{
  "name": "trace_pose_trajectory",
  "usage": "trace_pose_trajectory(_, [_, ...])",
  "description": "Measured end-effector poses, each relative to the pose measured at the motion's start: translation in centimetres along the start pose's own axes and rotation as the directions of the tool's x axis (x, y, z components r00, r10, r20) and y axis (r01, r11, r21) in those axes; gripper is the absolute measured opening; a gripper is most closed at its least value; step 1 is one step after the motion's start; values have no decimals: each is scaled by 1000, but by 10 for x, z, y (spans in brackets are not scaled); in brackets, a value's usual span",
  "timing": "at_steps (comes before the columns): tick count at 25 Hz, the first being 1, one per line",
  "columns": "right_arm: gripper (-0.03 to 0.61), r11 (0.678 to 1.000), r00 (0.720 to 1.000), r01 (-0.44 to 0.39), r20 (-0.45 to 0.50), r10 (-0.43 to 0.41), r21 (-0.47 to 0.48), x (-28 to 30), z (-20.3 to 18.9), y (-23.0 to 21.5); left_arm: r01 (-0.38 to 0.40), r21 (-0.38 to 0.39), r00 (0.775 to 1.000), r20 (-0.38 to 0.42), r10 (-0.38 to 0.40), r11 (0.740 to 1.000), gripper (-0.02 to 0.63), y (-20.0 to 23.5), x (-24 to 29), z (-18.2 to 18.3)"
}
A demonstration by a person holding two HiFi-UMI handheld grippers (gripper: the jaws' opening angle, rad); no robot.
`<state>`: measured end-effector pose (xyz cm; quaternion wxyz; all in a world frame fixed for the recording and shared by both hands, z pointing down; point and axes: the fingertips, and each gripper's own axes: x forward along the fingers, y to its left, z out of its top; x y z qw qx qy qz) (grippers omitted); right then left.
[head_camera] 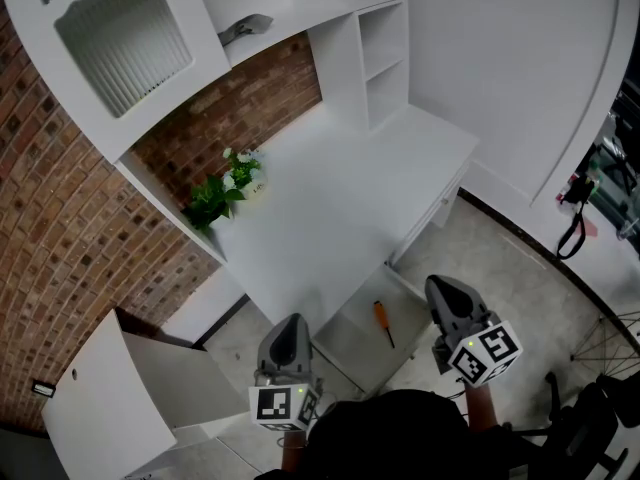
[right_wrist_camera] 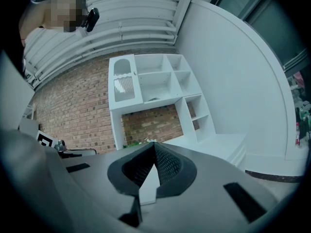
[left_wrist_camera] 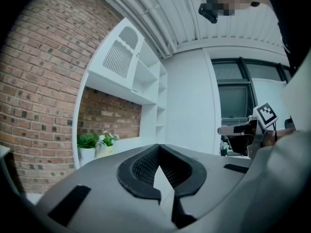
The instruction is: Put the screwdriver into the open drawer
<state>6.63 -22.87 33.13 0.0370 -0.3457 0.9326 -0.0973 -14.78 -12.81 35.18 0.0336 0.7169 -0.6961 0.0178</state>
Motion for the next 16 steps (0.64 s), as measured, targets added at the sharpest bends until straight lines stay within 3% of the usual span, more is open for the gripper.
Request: trace_pose_trajectory(16, [15,1000,1000,6,-1,-6,-4,-3,-1,-5,-2,10,1000,-15,2,1000,9,-1,1,-4])
